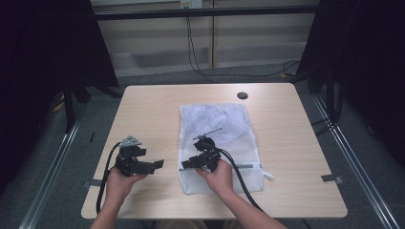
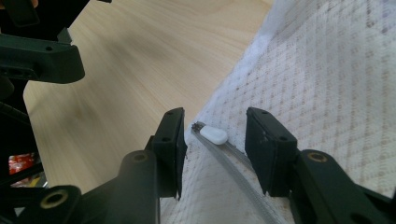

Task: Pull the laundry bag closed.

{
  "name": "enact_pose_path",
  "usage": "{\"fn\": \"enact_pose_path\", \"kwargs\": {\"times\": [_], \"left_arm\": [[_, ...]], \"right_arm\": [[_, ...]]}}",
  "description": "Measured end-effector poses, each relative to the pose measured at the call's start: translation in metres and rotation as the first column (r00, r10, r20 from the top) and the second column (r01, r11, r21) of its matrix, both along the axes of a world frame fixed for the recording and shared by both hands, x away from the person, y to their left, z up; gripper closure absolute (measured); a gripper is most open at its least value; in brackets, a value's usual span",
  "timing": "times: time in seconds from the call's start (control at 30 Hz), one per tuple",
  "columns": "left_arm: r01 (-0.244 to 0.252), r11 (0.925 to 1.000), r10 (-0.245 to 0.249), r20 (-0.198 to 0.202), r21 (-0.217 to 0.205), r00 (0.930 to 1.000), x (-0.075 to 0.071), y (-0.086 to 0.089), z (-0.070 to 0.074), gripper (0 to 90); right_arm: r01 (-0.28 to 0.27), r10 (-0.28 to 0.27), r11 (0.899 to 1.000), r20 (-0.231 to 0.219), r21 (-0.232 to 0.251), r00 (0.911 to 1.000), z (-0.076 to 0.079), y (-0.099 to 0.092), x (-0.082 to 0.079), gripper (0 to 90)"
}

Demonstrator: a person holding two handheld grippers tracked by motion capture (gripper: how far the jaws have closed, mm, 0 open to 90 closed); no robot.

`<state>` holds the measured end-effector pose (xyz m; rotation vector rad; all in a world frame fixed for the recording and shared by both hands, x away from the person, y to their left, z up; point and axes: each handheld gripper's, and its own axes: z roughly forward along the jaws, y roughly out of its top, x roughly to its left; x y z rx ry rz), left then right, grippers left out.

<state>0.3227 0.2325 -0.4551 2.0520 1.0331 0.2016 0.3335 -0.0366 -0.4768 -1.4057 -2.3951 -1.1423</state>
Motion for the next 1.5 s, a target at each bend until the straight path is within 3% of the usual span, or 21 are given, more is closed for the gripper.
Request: {"fn": "enact_pose_path", "kwargs": {"times": [0.37, 0.53, 0.83, 1.07, 1.23, 1.5], "left_arm": [[0.006, 1.0, -0.006, -0.006, 0.001, 1.0, 0.0, -0.001, -0.001, 8.6], [0.01, 0.9999, -0.01, -0.012, 0.009, 0.9999, 0.001, -0.001, -0.002, 8.6], [0.013, 0.9999, -0.013, -0.019, 0.006, 0.9997, 0.001, -0.001, -0.002, 8.8], [0.012, 0.9999, -0.012, -0.017, 0.011, 0.9998, 0.001, -0.001, -0.002, 9.0], [0.012, 0.9999, -0.012, -0.02, 0.012, 0.9997, 0.001, -0.001, -0.002, 9.0], [0.004, 1.0, -0.004, -0.033, -0.006, 0.9994, 0.001, -0.001, -0.002, 9.1]], "right_arm": [[-0.006, 0.005, 1.0, -0.039, -0.026, 0.9992, -0.009, 0.009, 0.0, 66.8], [-0.026, 0.026, 1.0, -0.041, -0.004, 0.9988, -0.011, 0.011, 0.0, 73.3], [-0.022, 0.024, 0.999, -0.063, 0.034, 0.9977, -0.01, 0.012, 0.001, 77.2], [-0.027, 0.029, 0.999, -0.08, 0.022, 0.9964, -0.014, 0.014, 0.002, 77.2], [-0.031, 0.032, 0.999, -0.088, 0.017, 0.9956, -0.016, 0.017, 0.001, 82.9], [-0.026, 0.032, 0.999, -0.13, 0.047, 0.991, -0.017, 0.015, 0.004, 86.9]]}}
